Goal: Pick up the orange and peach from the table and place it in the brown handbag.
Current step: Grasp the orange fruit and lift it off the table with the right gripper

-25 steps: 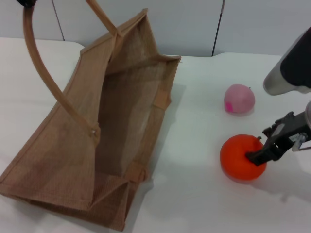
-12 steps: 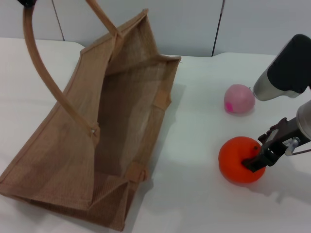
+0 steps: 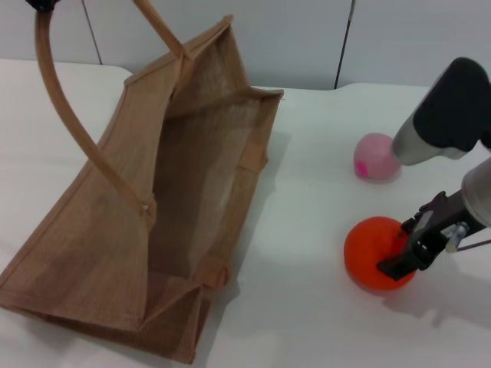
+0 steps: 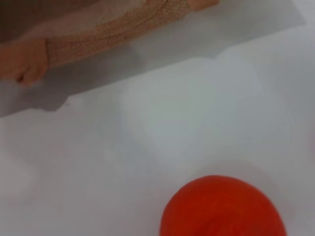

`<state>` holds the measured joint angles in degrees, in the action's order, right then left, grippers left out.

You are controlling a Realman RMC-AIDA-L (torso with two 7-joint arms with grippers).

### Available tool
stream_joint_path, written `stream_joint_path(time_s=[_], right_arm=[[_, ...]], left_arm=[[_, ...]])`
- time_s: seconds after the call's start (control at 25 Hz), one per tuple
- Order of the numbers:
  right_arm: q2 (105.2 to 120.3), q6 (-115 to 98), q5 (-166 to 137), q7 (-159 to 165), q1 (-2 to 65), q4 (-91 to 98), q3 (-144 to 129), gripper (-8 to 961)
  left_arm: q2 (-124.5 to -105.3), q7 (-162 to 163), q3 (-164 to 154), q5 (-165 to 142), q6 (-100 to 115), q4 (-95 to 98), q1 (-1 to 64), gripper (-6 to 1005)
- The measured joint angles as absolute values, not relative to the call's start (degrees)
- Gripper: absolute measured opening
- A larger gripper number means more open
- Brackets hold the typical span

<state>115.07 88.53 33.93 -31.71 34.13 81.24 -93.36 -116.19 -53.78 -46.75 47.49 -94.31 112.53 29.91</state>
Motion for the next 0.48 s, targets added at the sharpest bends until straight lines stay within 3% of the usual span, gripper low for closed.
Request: stream_joint_path(time_s=[0.48], right_arm=[[115.21, 87.9, 33.9, -31.8, 35.1, 80.6, -94.5, 803]], left_arm=[[-116.26, -53.7, -46.5, 47.5, -94.6, 112.6, 30.4, 113]])
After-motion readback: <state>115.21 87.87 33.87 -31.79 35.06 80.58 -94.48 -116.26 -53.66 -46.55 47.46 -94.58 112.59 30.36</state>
